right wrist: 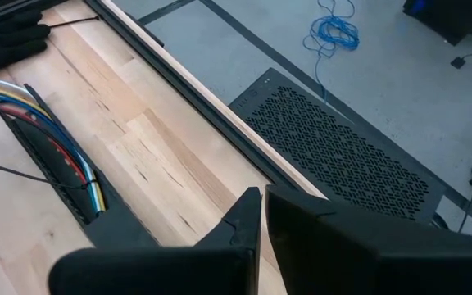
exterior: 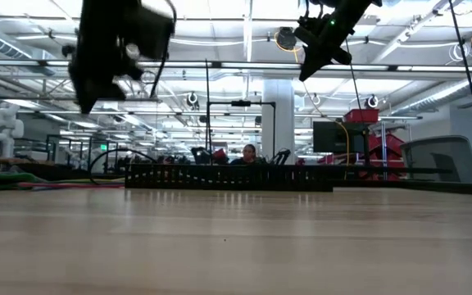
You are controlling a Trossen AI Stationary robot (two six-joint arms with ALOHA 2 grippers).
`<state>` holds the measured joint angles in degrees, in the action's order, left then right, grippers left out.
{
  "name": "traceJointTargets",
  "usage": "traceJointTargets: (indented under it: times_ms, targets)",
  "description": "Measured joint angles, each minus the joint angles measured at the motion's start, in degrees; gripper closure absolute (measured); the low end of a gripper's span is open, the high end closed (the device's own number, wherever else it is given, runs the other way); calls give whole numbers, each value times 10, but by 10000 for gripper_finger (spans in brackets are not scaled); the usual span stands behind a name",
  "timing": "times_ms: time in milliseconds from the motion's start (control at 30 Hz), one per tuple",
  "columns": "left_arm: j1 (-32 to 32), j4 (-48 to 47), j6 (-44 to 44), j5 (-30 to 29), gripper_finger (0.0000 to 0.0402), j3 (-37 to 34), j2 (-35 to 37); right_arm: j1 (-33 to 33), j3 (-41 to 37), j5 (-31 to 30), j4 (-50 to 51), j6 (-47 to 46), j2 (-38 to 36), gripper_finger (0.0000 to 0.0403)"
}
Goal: Ziptie cables
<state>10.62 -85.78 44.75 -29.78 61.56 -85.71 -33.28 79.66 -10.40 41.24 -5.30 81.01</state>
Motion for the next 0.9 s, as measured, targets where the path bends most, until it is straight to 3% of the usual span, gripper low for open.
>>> traceJointTargets:
  times_ms: [133,300,433,600,733,900]
  targets:
    - [-22,-32,50,-35,401,59,58,0,0,0,0,0,0,385]
    - [-30,123,107,62,401,15,161,0,0,0,0,0,0,385]
    - [-26,197,143,113,390,-42,194,0,0,0,-6,1,0,385]
    - [-23,229,153,194,324,-107,194,0,0,0,-8,0,0,385]
    - [-25,244,152,171,255,-134,194,0,0,0,-8,0,0,385]
    - [-33,280,59,156,191,-166,178,0,0,0,-8,4,0,385]
